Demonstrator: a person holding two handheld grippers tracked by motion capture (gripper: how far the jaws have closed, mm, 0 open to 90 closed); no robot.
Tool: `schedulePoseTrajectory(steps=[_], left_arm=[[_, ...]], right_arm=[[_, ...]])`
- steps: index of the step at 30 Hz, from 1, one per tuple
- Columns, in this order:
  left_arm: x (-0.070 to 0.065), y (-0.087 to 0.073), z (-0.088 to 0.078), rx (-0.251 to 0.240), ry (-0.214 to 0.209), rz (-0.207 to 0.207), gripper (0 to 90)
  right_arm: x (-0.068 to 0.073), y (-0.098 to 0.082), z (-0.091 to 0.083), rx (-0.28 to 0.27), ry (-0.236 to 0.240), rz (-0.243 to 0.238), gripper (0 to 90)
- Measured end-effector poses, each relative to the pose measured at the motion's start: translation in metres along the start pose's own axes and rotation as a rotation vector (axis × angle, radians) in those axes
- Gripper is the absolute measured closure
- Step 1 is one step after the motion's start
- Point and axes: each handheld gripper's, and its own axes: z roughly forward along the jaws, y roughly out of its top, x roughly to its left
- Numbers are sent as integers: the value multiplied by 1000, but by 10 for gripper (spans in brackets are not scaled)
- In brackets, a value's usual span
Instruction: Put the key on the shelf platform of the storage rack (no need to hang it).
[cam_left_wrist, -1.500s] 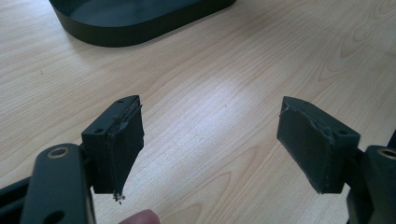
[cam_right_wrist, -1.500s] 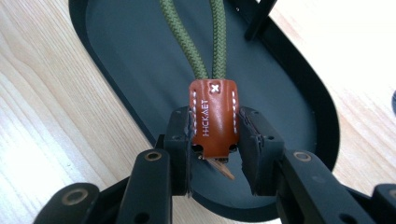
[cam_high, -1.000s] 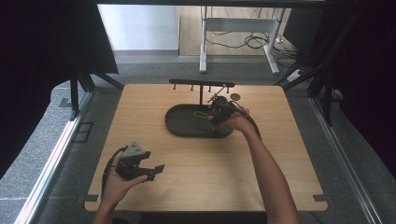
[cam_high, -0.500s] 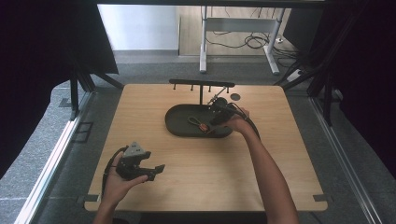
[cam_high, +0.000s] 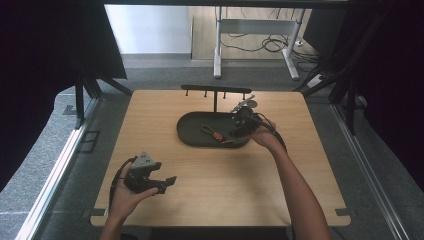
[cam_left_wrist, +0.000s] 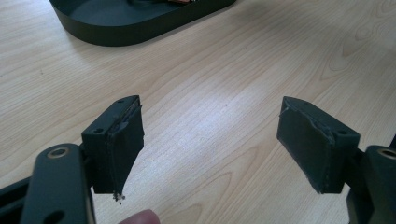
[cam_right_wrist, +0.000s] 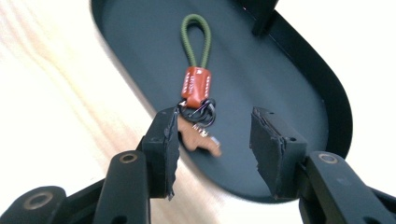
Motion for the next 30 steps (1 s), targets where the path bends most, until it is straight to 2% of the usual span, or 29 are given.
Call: schedulePoseTrajectory(steps=[3, 9, 14, 15, 17, 19, 20, 21, 23, 30], left_arm=[[0, 0, -1, -4, 0, 0, 231], [-3, 1, 1, -2, -3, 5, 231], [-4, 1, 1, 3, -3, 6, 231], [-4, 1, 1, 5, -2, 7, 231], [-4, 1, 1, 3, -1, 5, 231], [-4, 1, 0, -1, 1, 6, 231], [-4, 1, -1, -1, 1, 5, 231], [-4, 1, -1, -1, 1, 5, 231], [-4, 1, -1, -1, 2, 5, 231], [-7, 2, 1, 3, 0, 10, 231]], right_arm=[[2, -7, -6, -12, 8, 7, 517], [11, -35, -22, -36, 26, 13, 507], [15, -50, -28, -46, 32, 12, 504], [17, -59, -31, -52, 40, 20, 499], [18, -62, -32, -56, 40, 24, 498], [22, -77, -35, -83, 71, 38, 491], [22, -77, -35, -83, 71, 38, 491], [27, -87, -36, -92, 72, 46, 489], [28, -91, -36, -95, 75, 50, 488], [41, -126, -32, -113, 84, 83, 484]])
